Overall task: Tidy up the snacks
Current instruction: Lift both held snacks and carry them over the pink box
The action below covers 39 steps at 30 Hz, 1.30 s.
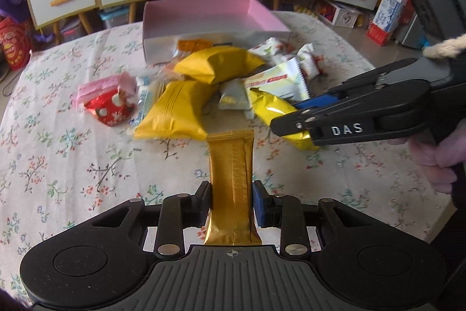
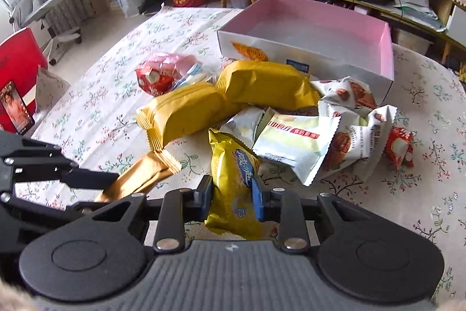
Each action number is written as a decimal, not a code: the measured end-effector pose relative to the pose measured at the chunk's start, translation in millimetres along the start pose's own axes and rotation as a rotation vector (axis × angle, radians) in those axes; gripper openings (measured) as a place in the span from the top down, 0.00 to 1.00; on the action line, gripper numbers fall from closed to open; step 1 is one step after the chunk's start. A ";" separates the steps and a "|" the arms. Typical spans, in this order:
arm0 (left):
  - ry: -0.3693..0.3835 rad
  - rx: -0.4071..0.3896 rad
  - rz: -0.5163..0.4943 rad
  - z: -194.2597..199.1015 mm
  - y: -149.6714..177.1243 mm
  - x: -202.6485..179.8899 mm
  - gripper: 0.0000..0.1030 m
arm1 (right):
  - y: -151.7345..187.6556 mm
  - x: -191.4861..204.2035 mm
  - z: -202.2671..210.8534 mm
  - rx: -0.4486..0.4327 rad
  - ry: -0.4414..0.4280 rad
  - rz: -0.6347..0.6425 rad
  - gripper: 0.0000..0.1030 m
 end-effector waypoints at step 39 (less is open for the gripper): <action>-0.186 -0.199 0.086 -98.7 -200.0 96.8 0.73 | -110.9 -102.0 -46.4 -0.179 0.082 -0.404 0.76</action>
Point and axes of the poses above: each gripper's, at about its wrist camera, not at the fingertips, and z roughly against the way its jaws point, x to its left, y to its underside, the point moved 4 cm from there along -z, roughly the way its jaws point, and after that the axes turned 11 degrees about y, right-handed, at the moved point
